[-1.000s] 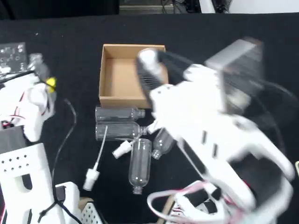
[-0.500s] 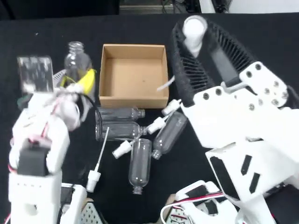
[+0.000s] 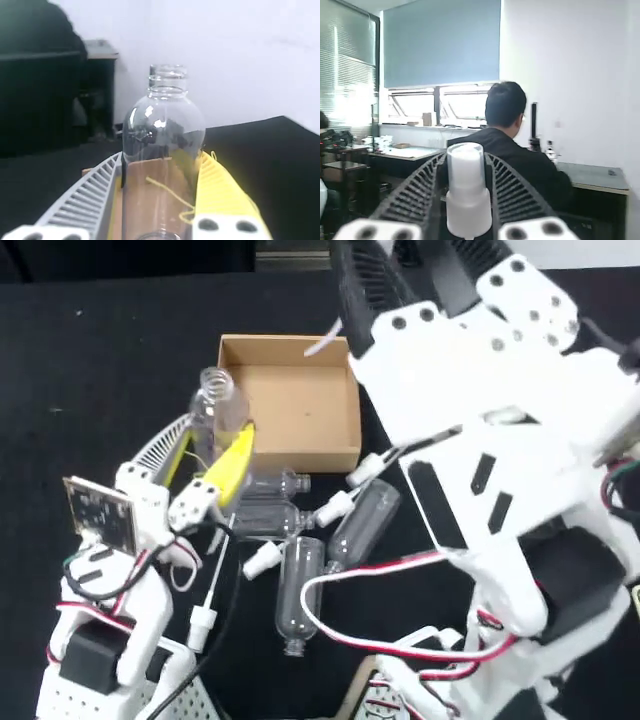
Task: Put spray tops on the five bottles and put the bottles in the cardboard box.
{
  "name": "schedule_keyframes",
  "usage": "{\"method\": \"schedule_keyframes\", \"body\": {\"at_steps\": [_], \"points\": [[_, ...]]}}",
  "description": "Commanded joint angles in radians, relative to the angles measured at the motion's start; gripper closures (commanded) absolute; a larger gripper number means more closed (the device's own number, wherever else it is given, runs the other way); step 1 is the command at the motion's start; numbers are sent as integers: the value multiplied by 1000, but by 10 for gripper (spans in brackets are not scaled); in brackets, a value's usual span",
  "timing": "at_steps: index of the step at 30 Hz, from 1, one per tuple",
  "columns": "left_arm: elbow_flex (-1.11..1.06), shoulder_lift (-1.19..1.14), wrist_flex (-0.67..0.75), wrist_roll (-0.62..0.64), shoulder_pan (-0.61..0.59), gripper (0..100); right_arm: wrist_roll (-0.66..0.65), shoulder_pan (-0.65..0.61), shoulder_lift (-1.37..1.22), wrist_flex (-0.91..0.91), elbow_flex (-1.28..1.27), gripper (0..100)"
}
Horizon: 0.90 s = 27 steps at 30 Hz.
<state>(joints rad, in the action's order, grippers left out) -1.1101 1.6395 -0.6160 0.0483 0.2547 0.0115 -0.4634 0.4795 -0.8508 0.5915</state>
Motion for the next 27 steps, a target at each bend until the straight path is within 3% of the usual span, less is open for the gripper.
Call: {"method": "schedule_keyframes", "body": {"at_steps": [1,8,16,27], "points": [[-5,49,23,9,54,912,-9,-100,-81,-8,94,988],[-105,187,32,2,48,916,-9,-117,-168,-54,165,988],[-231,184,195,2,56,914,-9,-192,-162,-91,171,988],[-228,184,201,2,56,913,-11,-189,-180,-178,150,988]]}}
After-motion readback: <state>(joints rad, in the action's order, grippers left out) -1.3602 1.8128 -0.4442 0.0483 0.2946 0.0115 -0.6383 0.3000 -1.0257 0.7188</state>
